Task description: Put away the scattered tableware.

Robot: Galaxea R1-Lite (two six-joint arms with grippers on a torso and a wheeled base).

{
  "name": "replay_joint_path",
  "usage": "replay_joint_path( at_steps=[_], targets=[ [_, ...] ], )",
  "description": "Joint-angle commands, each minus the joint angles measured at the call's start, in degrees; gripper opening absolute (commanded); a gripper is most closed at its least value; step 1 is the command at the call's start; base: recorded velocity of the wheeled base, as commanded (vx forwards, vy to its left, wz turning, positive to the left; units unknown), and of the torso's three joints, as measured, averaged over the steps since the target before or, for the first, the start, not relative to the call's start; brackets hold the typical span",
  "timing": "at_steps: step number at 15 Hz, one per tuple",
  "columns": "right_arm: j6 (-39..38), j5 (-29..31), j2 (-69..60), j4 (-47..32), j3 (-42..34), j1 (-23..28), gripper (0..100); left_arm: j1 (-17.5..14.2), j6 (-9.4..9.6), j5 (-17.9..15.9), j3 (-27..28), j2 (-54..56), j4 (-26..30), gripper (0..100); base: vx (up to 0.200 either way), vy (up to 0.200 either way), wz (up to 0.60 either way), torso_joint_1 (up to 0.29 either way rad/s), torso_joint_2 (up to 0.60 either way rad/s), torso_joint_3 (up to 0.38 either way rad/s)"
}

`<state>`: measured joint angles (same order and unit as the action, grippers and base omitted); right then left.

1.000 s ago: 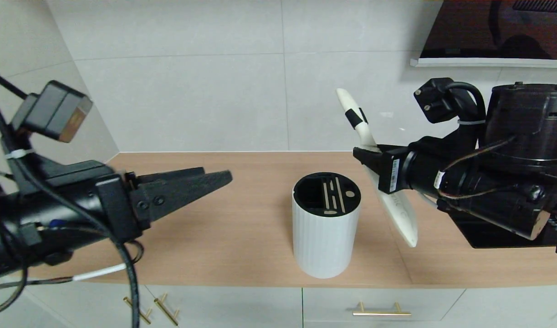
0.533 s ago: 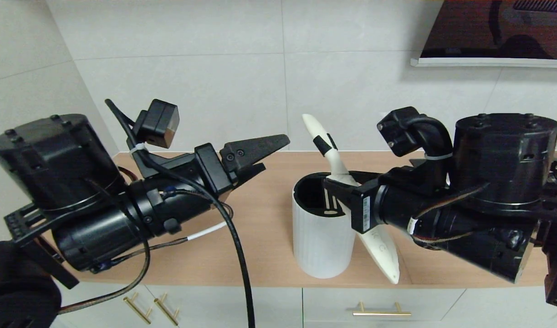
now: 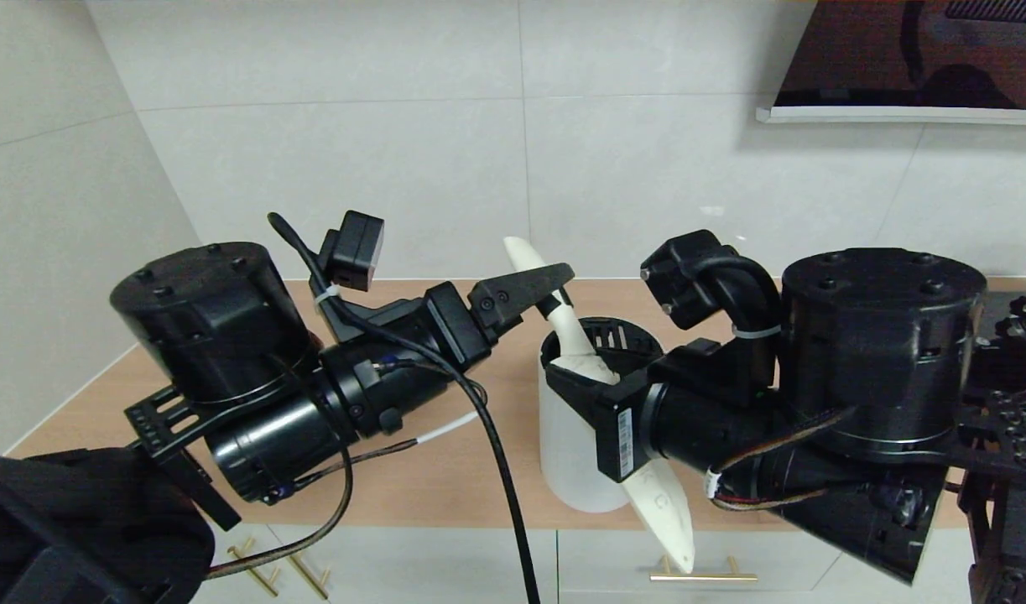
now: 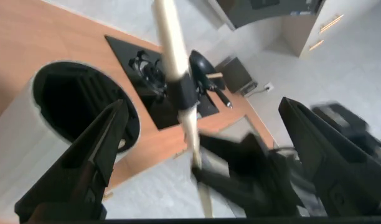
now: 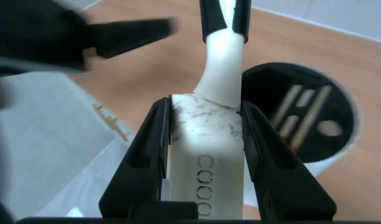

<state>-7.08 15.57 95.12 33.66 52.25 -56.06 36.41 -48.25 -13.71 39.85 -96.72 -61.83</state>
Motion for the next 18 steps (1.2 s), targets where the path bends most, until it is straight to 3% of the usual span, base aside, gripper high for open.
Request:
replay_joint_path(
  at_steps=[1, 8, 14, 15, 18],
  targets=[
    [0.0, 0.0, 0.7, 0.0, -0.1, -1.0, 0, 0.1, 0.97, 0.5, 0.1, -1.8, -0.1, 100, 0.0, 0.0, 0.0, 0.0, 0.0, 0.0],
    [-0.6, 0.0, 0.9, 0.0, -0.2, -1.5, 0, 1.2, 2.55, 1.5, 0.0, -2.3, -0.2, 100, 0.0, 0.0, 0.0, 0.0, 0.0, 0.0],
    [-0.6, 0.0, 1.2, 0.0, -0.3, -1.6, 0, 1.4, 2.55, 2.6, 0.2, -2.9, -0.2, 100, 0.0, 0.0, 0.0, 0.0, 0.0, 0.0],
    [-0.6, 0.0, 1.2, 0.0, -0.3, -1.6, 0, 1.4, 2.55, 3.2, 0.6, -3.2, -0.2, 0, 0.0, 0.0, 0.0, 0.0, 0.0, 0.0],
    [-0.6, 0.0, 1.1, 0.0, -0.3, -1.6, 0, 1.4, 2.64, 3.3, 0.6, -3.3, -0.2, 0, 0.0, 0.0, 0.0, 0.0, 0.0, 0.0]
  ],
)
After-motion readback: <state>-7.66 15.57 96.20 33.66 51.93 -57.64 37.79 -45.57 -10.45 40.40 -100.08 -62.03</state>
